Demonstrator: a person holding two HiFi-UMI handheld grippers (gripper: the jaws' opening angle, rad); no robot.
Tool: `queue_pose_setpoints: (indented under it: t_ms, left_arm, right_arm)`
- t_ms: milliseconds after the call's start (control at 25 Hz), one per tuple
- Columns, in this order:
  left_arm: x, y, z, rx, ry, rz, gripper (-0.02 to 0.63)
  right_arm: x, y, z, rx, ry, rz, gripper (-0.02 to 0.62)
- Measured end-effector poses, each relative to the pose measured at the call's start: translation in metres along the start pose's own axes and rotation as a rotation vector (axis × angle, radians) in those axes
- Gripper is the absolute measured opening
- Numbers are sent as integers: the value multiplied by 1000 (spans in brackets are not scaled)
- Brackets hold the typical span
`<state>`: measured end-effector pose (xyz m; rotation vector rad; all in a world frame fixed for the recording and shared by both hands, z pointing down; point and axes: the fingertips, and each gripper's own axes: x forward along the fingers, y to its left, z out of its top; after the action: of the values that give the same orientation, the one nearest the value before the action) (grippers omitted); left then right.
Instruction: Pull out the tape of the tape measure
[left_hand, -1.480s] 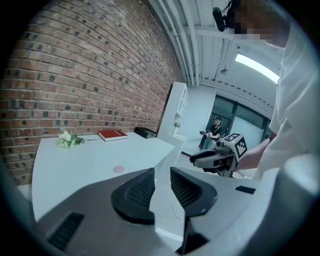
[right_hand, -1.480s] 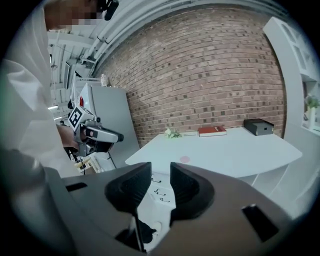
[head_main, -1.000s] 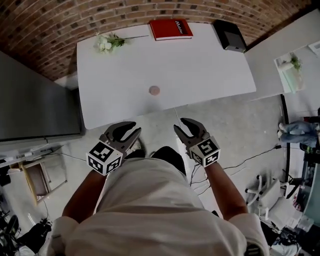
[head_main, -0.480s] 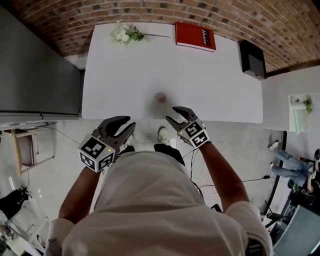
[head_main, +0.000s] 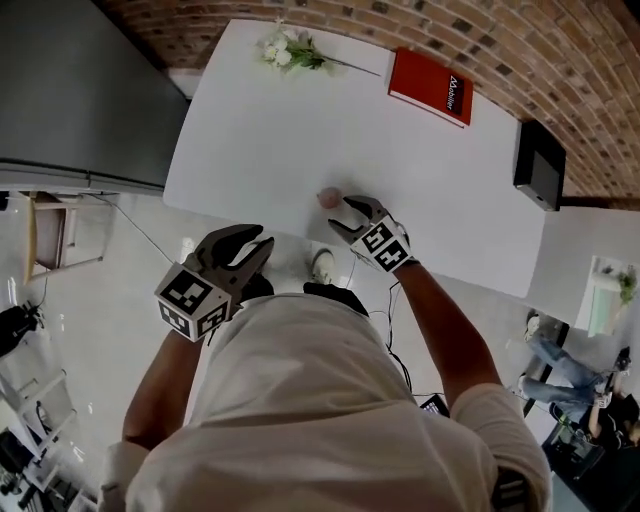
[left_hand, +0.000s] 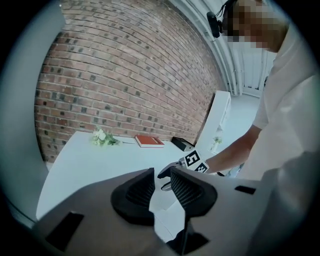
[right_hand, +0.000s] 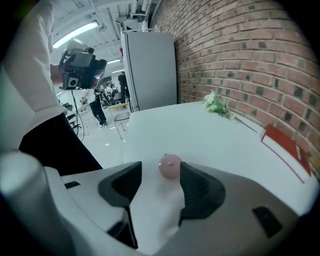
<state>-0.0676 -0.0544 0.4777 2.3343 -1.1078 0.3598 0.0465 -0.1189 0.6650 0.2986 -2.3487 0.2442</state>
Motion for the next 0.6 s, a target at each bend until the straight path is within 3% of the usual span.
queue_pose_setpoints:
  t_ms: [600]
  left_arm:
    - [0, 15, 5, -43, -18, 112, 94]
  right_arm:
    - [41, -15, 4, -119, 53, 130, 238]
